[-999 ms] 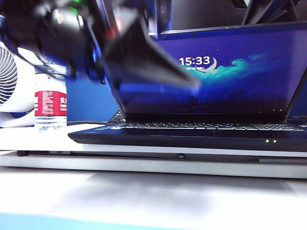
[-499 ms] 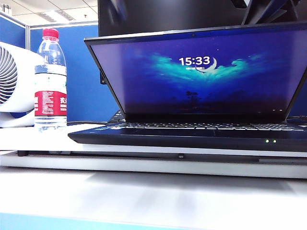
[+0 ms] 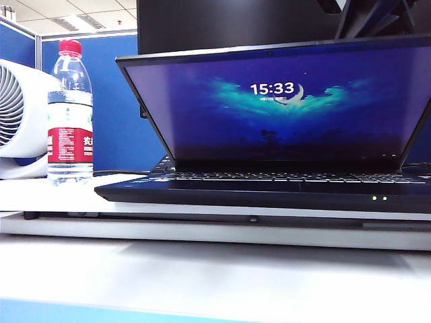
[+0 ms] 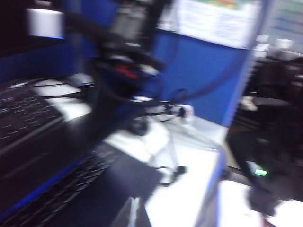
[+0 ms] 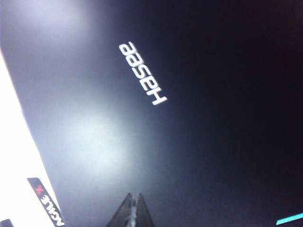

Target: Close the lid of the black laptop.

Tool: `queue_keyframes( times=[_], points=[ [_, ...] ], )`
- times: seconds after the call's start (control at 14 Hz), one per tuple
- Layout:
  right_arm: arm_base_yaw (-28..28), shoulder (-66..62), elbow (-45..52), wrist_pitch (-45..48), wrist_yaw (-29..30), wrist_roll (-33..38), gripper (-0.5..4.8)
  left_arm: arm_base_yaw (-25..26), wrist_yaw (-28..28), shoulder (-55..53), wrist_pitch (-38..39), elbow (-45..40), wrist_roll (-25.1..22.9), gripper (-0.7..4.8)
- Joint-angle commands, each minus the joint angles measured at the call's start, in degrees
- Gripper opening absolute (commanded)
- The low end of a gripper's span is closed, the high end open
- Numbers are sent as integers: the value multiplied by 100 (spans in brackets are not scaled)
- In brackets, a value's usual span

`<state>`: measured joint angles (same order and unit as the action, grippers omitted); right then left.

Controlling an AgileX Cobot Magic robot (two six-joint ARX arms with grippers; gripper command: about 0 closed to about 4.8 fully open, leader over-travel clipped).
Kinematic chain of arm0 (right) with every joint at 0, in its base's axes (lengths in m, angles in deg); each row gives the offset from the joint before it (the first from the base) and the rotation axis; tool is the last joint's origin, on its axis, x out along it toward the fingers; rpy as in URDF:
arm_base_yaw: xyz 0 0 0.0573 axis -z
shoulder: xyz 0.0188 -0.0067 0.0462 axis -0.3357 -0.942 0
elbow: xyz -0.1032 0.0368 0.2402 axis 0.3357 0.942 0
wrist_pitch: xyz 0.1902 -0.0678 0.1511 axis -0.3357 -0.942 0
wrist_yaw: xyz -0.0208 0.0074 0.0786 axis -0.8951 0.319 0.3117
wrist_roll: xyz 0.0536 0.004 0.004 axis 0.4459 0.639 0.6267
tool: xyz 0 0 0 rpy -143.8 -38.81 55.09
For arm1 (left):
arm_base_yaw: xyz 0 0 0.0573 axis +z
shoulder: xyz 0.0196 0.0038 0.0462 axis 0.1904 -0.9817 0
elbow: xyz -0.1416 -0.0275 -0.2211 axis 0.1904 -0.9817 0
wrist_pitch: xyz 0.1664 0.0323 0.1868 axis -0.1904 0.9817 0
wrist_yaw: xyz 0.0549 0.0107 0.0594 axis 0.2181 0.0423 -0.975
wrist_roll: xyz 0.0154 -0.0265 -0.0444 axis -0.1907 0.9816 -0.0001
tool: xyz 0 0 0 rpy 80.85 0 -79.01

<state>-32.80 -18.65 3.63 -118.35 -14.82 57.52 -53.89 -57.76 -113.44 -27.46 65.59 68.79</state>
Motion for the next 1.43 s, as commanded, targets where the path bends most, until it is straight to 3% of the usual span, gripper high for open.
queue_keyframes(
  times=[0.07, 0.43, 0.64, 0.78, 1.0, 1.43],
  points=[
    [-118, -20, 17, -131, -361, 39, -2, -9, -811, 9, 7, 33, 11, -5],
    [-120, -22, 77, -105, -452, 125, -2, -7, -2323, -173, 1051, 595, -857, -5],
    [-160, -31, 79, -133, -785, 212, -2, -4, -2577, -411, 1624, 942, -1152, -5],
    [-267, -31, 79, -133, -901, 227, -2, -4, -2605, -428, 1622, 949, -1147, -5],
    [-463, -55, 79, -133, -1174, 337, -2, -2, -3158, -544, 1891, 994, -1174, -5],
    [-835, -57, 81, -155, -1488, 557, -2, -2, -3322, -1104, 2238, 997, -1167, -6]
  ],
)
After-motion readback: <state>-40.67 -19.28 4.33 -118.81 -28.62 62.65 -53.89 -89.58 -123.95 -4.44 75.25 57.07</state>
